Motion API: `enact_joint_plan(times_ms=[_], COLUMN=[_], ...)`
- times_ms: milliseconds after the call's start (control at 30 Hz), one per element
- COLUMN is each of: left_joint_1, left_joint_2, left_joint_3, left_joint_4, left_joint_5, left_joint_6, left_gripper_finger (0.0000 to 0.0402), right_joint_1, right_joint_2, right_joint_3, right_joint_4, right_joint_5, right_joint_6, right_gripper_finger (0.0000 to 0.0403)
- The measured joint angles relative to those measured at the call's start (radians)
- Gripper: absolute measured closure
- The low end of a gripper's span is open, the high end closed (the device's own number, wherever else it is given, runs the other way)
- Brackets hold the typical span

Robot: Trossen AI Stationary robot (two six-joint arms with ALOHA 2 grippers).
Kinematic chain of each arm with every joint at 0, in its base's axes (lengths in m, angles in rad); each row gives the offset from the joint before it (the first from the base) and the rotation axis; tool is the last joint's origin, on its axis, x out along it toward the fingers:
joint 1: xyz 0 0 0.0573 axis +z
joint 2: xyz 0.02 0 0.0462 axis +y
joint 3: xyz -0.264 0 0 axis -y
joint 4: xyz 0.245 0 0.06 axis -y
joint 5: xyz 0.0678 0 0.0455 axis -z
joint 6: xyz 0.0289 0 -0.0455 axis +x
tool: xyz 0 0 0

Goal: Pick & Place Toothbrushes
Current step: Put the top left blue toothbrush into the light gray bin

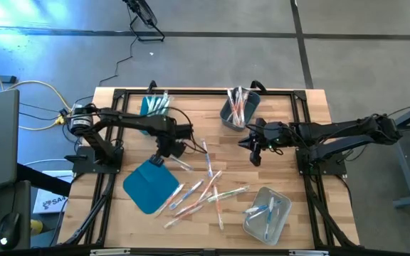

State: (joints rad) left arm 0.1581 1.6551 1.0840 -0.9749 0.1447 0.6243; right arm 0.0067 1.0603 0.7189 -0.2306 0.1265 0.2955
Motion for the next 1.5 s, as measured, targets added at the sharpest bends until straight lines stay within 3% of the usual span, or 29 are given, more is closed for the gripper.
enact_joint_plan(times_ms=[467,733,1167,1500], left_joint_1=[0.086,0.131,0.130,0.130], left_joint_2=[-0.176,-0.279,-0.306,-0.306], left_joint_3=[-0.085,-0.166,-0.303,-0.315], left_joint_4=[0.058,0.322,0.660,0.661], left_joint_5=[0.182,0.305,0.424,0.415], left_joint_6=[-0.002,-0.069,-0.212,-0.298], left_gripper_finger=[0.0401,0.0401,0.0401,0.0402], right_joint_1=[0.000,0.000,0.000,0.000], right_joint_2=[0.000,0.000,0.000,0.000], right_joint_3=[0.000,0.000,0.000,0.000], right_joint_4=[0.001,0.001,0.000,0.001], right_joint_5=[-0.020,-0.077,-0.078,-0.077], right_joint_6=[-0.007,-0.011,-0.062,-0.087], right_gripper_finger=[0.0369,0.0369,0.0369,0.0369])
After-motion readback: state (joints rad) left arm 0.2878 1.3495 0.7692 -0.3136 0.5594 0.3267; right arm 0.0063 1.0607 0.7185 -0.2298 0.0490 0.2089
